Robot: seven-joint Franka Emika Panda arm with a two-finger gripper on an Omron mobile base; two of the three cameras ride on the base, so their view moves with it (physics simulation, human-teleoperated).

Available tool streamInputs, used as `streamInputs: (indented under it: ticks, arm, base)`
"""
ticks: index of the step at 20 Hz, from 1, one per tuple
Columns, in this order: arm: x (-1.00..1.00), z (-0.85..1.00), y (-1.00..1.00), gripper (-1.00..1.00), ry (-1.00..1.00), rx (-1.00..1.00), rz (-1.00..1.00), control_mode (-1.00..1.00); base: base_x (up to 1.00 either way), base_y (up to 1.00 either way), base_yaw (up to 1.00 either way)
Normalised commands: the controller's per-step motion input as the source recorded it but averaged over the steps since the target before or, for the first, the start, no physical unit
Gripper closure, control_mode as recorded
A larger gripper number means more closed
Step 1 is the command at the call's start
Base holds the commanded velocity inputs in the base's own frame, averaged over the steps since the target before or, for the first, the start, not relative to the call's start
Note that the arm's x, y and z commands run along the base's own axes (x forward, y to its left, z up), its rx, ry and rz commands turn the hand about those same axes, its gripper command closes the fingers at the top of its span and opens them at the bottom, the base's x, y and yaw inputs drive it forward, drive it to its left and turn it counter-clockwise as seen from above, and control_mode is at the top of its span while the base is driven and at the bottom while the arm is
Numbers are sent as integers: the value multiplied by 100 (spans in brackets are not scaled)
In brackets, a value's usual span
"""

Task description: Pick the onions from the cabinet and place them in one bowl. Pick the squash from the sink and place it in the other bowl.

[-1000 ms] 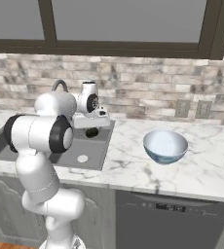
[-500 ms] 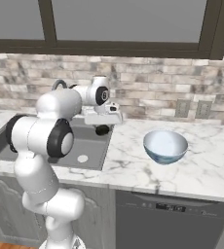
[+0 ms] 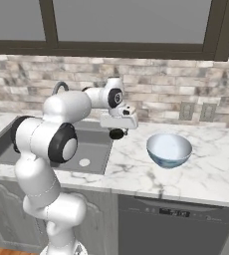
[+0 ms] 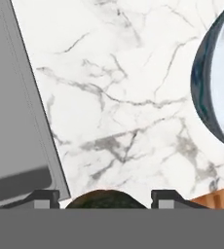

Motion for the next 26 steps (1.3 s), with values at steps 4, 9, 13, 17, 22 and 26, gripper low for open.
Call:
streamInputs:
  ticks: [4,9,13,17,22,26]
  arm:
    - [-5,47,-37,100,-7,-4,-21,-100]
    - [0,21,-59,100,-3,-5,-21,-100]
    - [-1,24,-59,100,-3,-5,-22,-100]
    - [-1,3,-62,100,-4,-1,-22,-100]
    - [-3,-8,-62,100,-6,4,-16,-100]
    - [10,-4,-37,100,-15,3,3,-100]
  base:
    - [0,0,0]
    - [0,0,0]
    - [0,0,0]
    - [0,0,0]
    - [0,0,0]
    - [0,0,0]
